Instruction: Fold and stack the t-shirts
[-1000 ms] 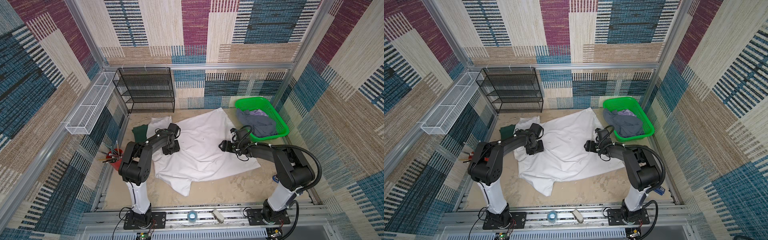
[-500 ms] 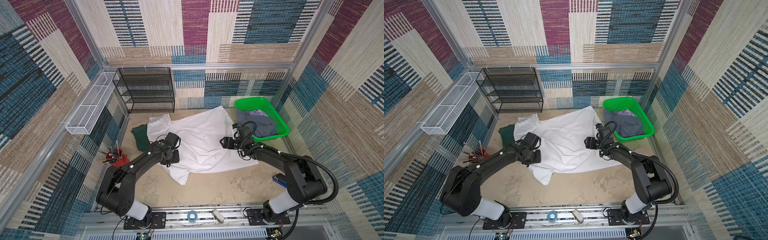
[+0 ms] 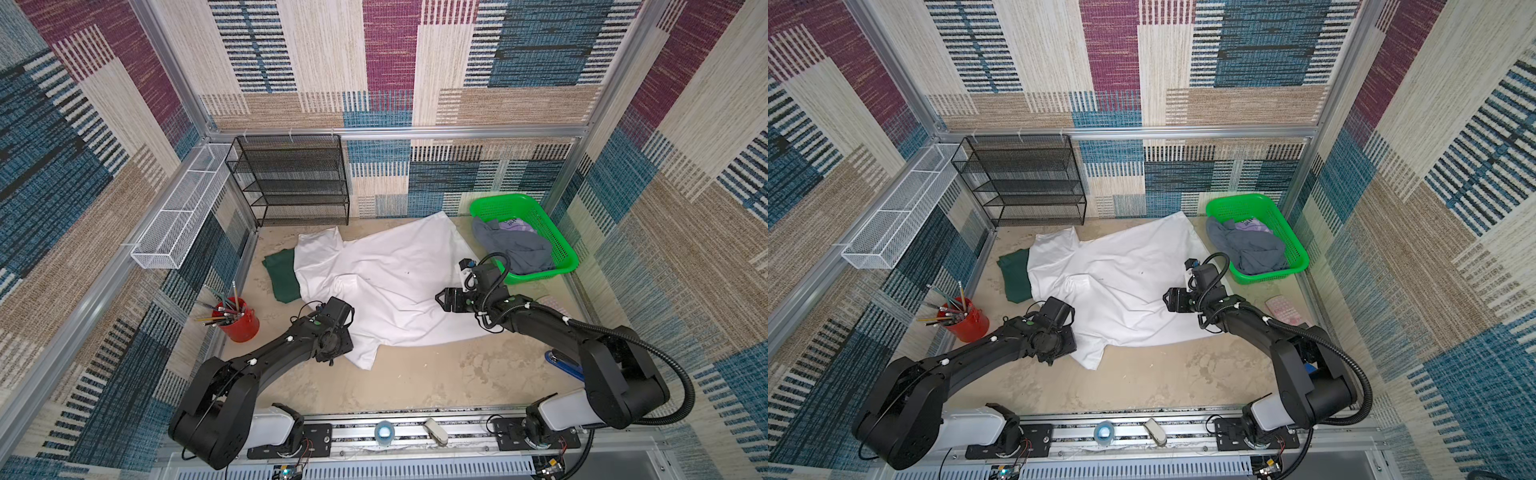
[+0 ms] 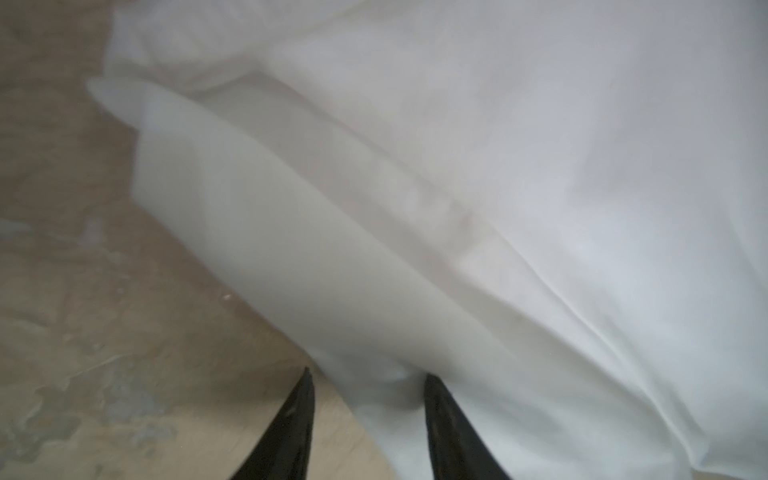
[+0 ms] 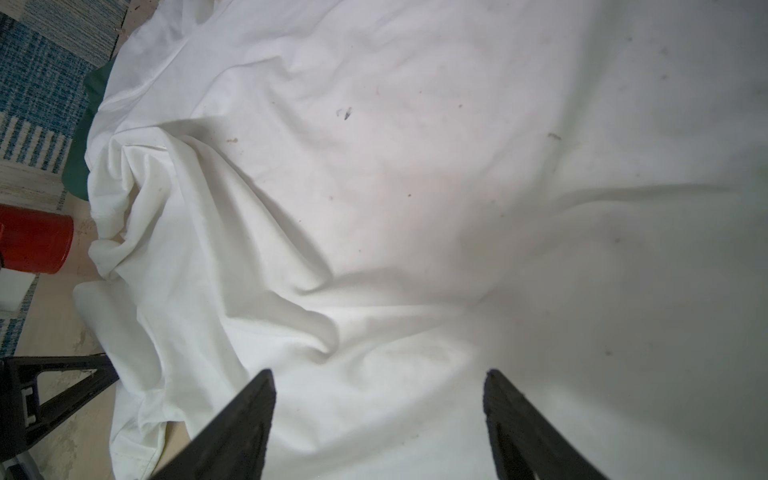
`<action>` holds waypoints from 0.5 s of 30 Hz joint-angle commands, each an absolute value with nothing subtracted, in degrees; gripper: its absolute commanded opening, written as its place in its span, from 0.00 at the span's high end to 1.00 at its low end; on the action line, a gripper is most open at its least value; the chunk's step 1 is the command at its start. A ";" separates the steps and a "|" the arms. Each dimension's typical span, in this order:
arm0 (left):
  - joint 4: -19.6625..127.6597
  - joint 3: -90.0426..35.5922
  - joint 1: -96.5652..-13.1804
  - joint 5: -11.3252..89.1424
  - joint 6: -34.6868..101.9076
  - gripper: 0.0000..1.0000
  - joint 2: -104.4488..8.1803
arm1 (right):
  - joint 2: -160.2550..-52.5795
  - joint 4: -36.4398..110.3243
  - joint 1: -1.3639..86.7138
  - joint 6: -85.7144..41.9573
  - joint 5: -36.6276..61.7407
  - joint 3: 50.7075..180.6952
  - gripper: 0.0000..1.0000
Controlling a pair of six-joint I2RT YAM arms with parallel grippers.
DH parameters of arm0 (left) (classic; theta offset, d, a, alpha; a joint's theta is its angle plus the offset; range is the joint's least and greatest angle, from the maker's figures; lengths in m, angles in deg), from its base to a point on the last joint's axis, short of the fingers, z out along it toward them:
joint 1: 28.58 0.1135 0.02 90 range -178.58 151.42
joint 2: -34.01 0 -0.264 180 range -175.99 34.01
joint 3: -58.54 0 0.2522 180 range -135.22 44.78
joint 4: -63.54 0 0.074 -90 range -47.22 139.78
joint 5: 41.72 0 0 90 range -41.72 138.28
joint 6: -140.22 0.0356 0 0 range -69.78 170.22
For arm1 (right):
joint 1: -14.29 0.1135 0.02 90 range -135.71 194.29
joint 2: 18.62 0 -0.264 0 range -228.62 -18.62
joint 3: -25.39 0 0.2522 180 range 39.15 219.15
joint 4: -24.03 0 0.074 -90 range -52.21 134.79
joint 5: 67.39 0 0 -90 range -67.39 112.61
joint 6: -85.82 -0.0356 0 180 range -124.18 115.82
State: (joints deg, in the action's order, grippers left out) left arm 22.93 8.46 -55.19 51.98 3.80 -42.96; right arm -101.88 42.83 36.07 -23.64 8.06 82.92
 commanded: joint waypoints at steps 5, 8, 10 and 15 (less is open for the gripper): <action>20.68 6.98 -55.54 50.95 1.62 1.00 -41.41 | -100.63 42.89 36.09 -24.13 7.93 83.18 0.20; 12.48 7.02 -57.65 53.04 -0.86 1.00 -35.37 | -100.44 43.05 36.09 -24.12 7.84 83.26 0.20; 5.46 6.77 -59.76 55.08 -3.51 1.00 -29.96 | -100.69 43.30 36.09 -24.13 7.91 83.58 0.20; -4.84 1.20 -61.98 57.02 -4.93 1.00 -20.71 | -100.20 42.65 36.09 -25.01 8.37 83.09 0.20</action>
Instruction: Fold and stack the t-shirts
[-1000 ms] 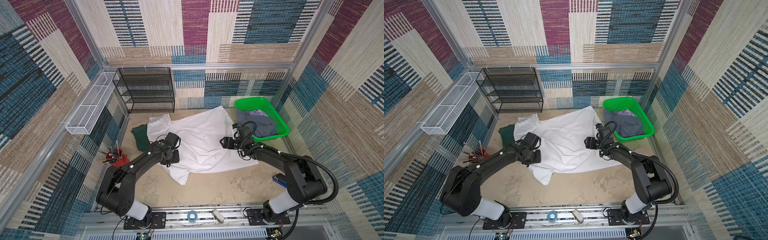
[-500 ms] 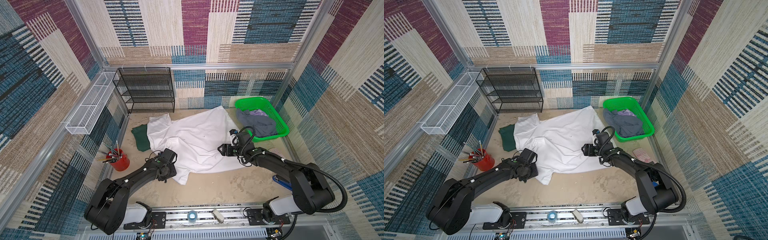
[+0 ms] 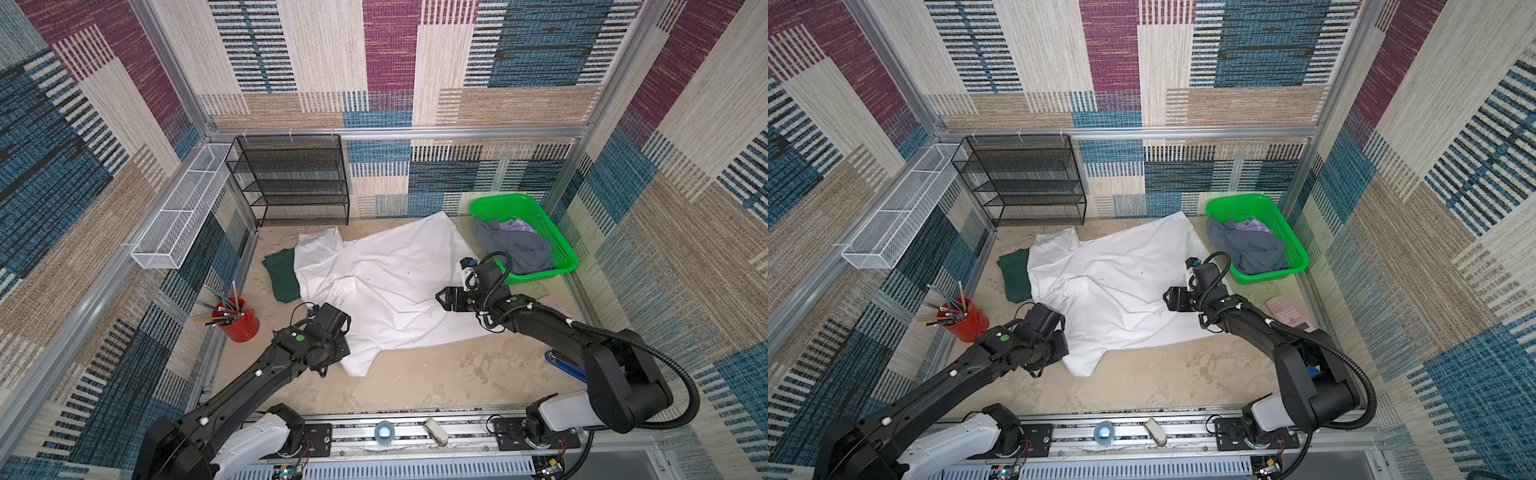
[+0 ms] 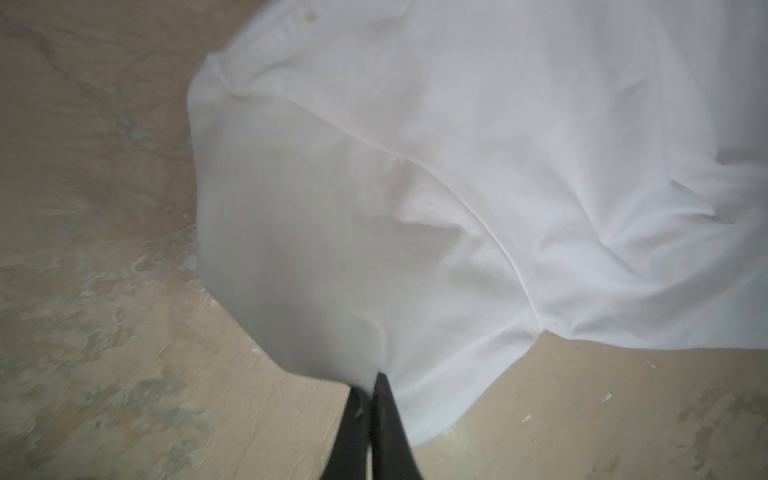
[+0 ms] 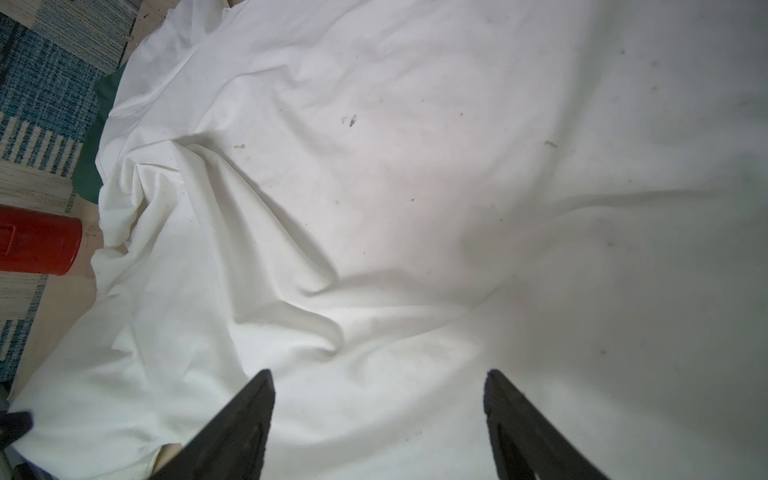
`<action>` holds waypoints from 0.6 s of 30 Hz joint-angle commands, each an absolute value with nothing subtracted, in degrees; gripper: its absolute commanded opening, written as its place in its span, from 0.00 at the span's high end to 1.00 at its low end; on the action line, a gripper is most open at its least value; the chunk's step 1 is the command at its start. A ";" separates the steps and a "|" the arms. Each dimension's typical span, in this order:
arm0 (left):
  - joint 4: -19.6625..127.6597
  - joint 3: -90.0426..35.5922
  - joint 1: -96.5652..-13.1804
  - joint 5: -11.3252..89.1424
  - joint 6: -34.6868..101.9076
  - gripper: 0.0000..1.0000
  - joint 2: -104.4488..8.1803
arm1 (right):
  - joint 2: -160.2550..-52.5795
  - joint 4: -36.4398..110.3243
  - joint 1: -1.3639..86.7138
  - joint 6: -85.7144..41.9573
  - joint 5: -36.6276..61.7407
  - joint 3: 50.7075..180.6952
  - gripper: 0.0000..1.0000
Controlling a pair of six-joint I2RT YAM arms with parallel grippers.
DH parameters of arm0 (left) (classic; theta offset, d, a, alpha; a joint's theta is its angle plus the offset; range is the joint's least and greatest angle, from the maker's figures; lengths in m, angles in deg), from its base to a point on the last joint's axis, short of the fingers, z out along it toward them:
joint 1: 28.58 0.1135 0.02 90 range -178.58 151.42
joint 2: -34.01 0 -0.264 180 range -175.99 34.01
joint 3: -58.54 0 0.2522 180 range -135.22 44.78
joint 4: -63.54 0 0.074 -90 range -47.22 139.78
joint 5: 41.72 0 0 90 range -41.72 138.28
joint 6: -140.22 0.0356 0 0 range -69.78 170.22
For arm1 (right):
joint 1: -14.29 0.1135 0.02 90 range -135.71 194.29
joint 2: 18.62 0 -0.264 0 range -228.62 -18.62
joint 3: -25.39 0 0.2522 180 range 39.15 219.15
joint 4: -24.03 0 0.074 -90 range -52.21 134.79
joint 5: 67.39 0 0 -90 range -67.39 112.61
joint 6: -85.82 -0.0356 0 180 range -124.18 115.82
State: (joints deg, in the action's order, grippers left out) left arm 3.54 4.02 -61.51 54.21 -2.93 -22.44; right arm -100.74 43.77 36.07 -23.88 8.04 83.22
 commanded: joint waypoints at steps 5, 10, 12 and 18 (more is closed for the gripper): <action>-0.07 -10.18 -61.59 57.78 3.75 0.95 -34.65 | -100.85 41.92 36.09 -25.42 8.07 82.77 0.20; 3.66 -27.03 -60.67 57.77 10.91 0.76 -58.15 | -100.81 43.08 36.09 -24.40 8.27 83.10 0.20; 3.75 -33.45 -60.46 58.60 13.50 0.74 -64.48 | -100.60 43.19 36.13 -24.42 8.28 82.92 0.20; 1.88 -32.31 -60.99 62.54 13.36 0.72 -62.48 | -98.87 43.77 36.09 -24.38 8.35 81.35 0.20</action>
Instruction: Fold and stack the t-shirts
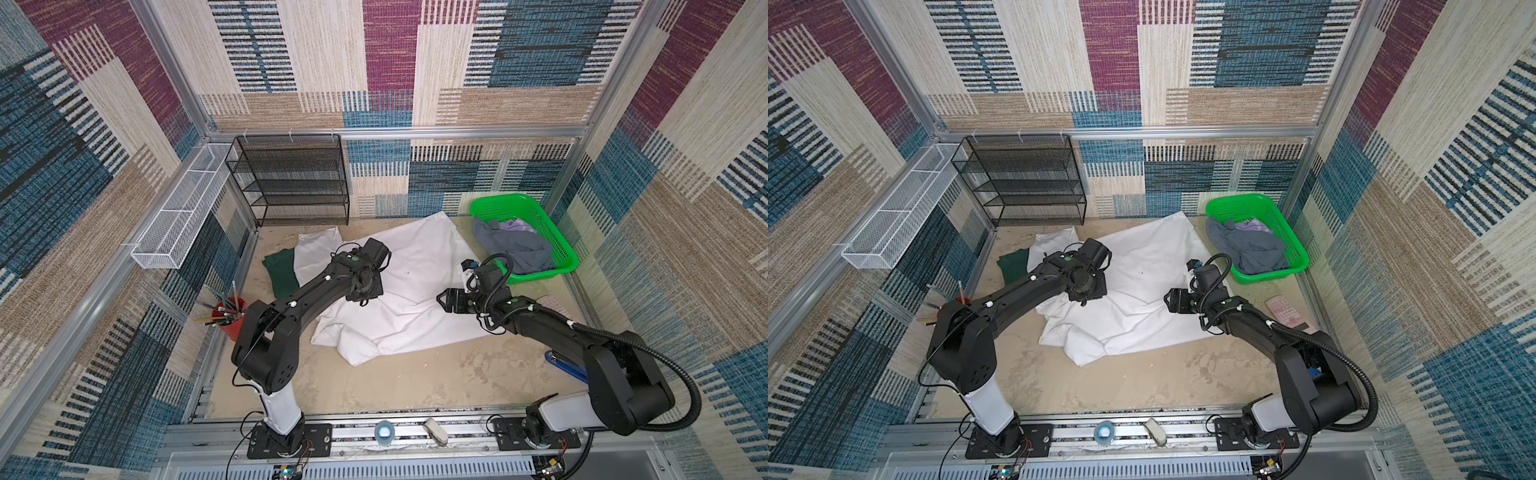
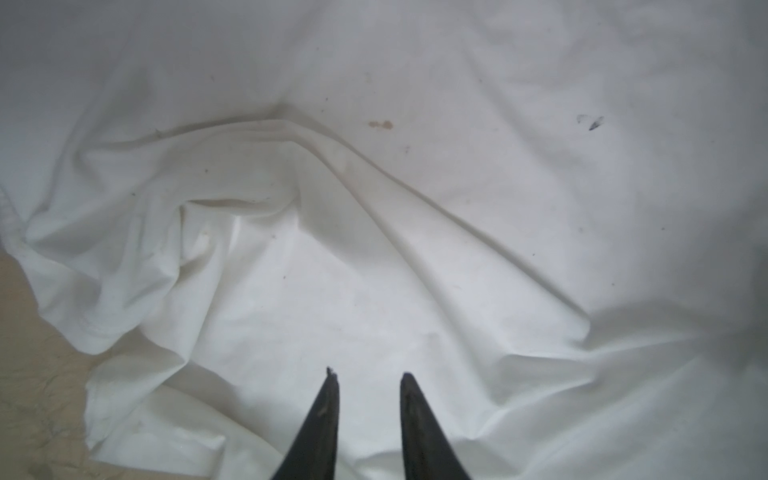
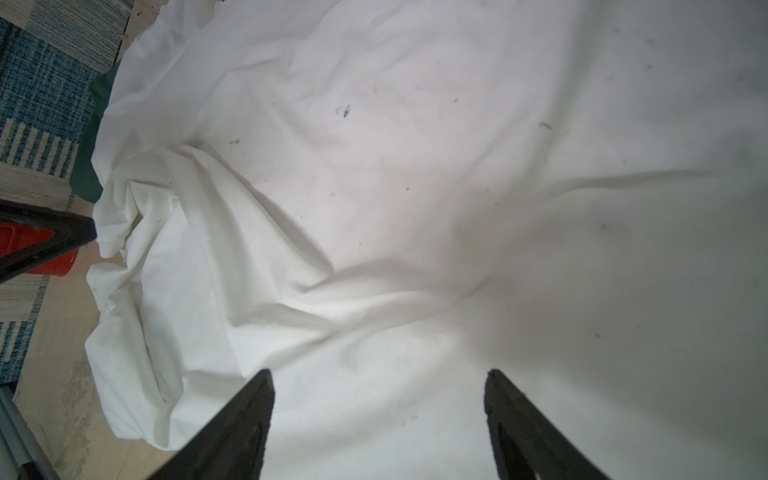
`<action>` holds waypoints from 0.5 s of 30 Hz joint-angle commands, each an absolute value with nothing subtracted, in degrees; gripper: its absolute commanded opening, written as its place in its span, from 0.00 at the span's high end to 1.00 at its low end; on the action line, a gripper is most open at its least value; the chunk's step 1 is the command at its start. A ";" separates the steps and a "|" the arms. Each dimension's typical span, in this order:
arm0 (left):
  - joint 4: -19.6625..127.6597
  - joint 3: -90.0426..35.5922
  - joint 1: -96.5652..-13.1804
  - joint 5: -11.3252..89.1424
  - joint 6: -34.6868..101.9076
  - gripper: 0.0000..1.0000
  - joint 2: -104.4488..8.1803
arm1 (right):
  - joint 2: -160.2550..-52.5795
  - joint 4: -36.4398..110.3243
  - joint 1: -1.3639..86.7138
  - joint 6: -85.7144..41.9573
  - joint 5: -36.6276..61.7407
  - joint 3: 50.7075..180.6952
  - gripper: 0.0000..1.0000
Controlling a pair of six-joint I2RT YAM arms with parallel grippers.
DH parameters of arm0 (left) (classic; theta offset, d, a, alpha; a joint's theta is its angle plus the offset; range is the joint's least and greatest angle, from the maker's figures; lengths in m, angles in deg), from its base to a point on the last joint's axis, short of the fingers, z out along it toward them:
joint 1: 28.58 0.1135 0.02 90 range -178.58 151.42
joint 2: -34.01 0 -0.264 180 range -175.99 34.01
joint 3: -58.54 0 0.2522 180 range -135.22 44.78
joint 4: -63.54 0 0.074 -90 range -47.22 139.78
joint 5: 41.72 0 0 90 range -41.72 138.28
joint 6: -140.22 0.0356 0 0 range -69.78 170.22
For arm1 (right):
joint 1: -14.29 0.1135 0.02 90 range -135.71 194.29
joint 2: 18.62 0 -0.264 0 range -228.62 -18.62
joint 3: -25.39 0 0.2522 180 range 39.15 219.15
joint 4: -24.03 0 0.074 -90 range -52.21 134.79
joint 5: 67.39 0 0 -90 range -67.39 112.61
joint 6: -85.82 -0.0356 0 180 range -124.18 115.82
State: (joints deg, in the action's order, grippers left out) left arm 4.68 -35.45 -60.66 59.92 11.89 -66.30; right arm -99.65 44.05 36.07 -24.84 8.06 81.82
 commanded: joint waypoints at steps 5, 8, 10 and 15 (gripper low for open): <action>4.54 -9.60 -61.24 58.39 7.06 0.69 -43.96 | -99.82 43.63 36.09 -23.83 7.92 81.90 0.19; 9.95 -0.32 -61.28 52.13 4.84 0.65 -37.08 | -101.88 43.75 36.09 -23.50 6.48 84.24 0.19; 13.28 3.08 -61.28 47.26 4.45 0.62 -35.68 | -102.97 43.94 36.09 -23.32 6.18 85.57 0.19; 15.36 6.17 -62.81 44.90 3.65 0.60 -36.38 | -103.67 43.82 36.09 -23.43 6.00 86.43 0.19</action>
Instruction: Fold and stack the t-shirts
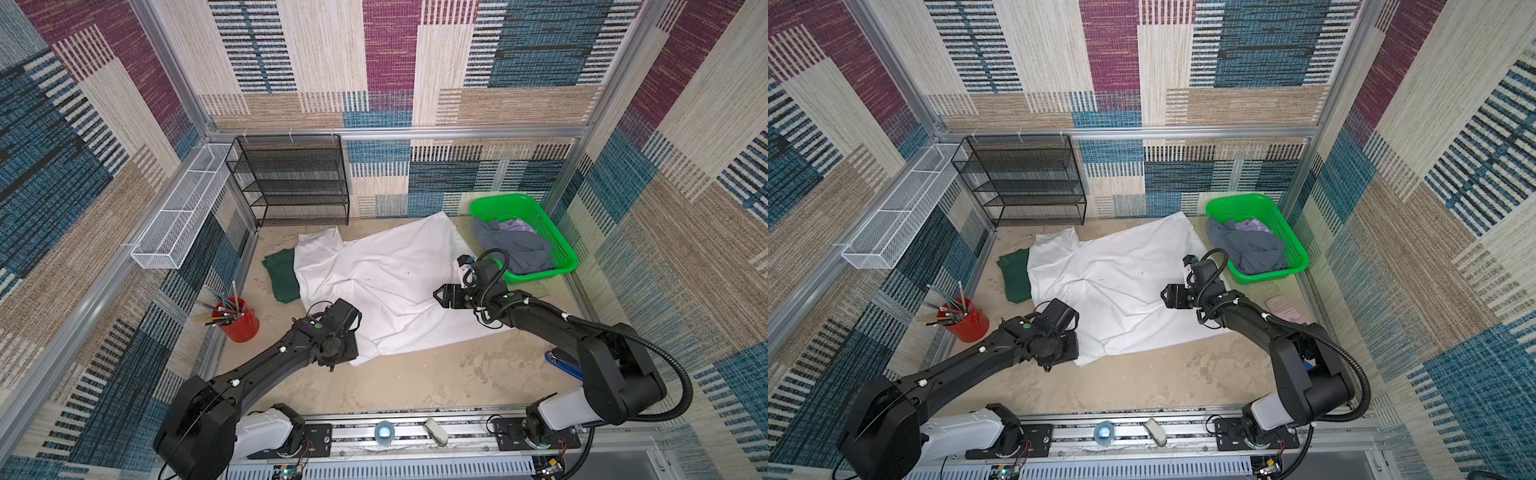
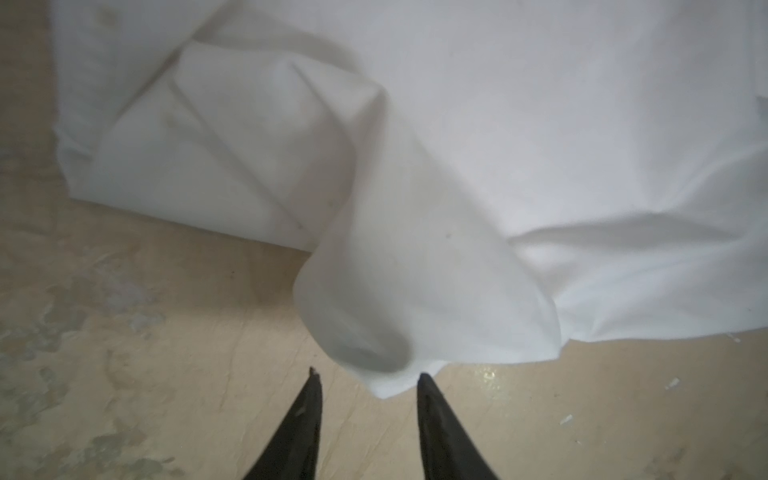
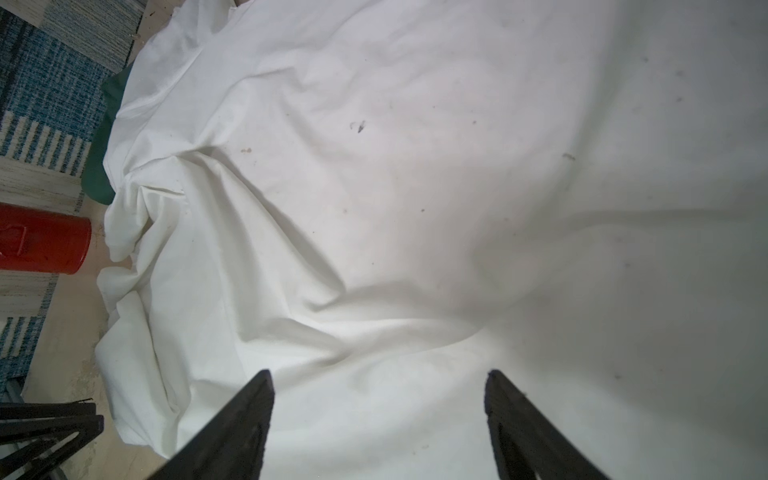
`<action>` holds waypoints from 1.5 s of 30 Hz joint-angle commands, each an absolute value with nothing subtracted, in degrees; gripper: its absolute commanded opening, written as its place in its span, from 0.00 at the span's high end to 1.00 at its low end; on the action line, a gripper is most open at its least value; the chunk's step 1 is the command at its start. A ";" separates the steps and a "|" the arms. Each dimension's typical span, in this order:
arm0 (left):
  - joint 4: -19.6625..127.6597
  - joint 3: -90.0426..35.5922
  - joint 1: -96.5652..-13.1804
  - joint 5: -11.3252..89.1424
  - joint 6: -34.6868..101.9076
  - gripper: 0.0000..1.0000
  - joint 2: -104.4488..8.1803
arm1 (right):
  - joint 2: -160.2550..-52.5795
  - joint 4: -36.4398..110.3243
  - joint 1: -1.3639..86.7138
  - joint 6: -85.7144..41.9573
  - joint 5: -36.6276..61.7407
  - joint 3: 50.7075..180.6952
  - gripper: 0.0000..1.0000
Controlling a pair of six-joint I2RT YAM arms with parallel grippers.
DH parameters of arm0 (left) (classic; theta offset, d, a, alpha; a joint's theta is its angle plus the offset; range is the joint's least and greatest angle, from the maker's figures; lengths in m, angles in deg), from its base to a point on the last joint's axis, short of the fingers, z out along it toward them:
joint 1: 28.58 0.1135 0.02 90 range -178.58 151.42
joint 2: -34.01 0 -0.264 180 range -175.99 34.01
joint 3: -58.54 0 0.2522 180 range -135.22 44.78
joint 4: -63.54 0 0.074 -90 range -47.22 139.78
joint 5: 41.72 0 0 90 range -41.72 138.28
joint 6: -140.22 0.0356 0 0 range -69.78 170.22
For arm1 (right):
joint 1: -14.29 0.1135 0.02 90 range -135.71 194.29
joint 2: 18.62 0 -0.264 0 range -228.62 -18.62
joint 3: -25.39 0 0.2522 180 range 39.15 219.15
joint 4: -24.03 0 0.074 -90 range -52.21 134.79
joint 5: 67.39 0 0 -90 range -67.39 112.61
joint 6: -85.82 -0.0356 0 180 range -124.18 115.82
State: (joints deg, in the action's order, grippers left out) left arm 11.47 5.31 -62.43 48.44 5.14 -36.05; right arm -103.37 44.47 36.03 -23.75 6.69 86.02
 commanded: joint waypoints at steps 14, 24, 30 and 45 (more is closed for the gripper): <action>11.59 3.38 -68.13 45.38 0.28 1.00 -42.74 | -102.00 44.03 36.09 -23.10 6.26 84.75 0.19; 6.58 -5.79 -80.58 40.80 -6.74 1.00 -38.58 | -101.60 42.80 36.09 -22.97 5.65 83.89 0.19; 8.63 -12.06 -82.79 40.55 -1.99 0.72 -44.14 | -101.85 42.19 36.09 -23.08 5.31 83.14 0.19; -3.57 6.66 -82.80 53.88 -13.33 0.66 -31.03 | -104.19 41.84 36.09 -22.98 3.93 84.28 0.19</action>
State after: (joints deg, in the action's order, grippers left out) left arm -2.38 4.13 -82.76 52.64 -9.49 -32.58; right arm -103.72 43.79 36.07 -23.16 4.98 83.77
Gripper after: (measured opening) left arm 0.325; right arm 0.811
